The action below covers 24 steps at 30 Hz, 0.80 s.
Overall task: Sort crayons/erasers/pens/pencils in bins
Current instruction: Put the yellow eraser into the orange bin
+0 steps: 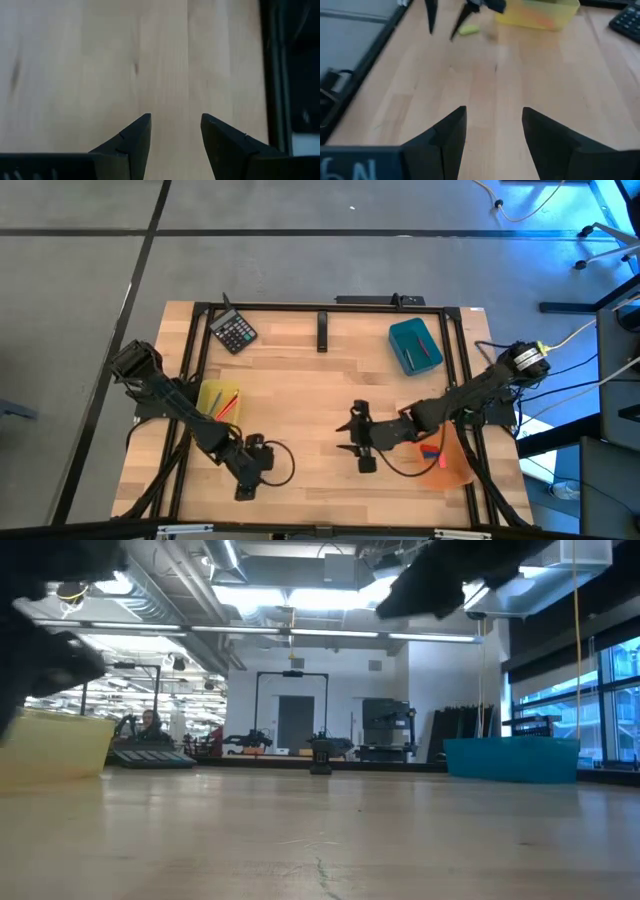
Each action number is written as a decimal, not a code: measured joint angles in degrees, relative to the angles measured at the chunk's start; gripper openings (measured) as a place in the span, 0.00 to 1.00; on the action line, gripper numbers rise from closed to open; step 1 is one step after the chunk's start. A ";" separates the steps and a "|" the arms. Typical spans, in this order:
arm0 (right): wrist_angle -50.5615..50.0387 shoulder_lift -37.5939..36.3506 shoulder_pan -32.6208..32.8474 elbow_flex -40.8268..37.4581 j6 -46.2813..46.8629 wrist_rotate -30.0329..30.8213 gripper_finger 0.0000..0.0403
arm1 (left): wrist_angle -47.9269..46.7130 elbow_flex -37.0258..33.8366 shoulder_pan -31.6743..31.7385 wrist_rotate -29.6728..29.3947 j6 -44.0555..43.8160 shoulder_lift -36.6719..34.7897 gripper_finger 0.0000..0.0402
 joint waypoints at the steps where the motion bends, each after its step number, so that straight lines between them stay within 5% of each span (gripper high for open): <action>1: 1.27 1.26 -0.29 0.00 0.12 0.05 0.48 | -1.79 0.21 -0.58 1.06 0.02 0.00 0.42; 12: 17.90 17.46 -0.21 -0.04 3.94 -1.80 0.48 | -27.06 9.85 -3.40 3.71 7.72 -0.07 0.42; 17: 30.56 21.56 -1.27 0.22 4.41 -4.76 0.48 | -30.91 9.01 -3.65 5.15 15.81 -0.07 0.42; 24: 30.14 22.53 -1.54 1.40 4.52 -6.20 0.48 | -30.01 6.62 -2.89 3.60 22.46 -0.07 0.42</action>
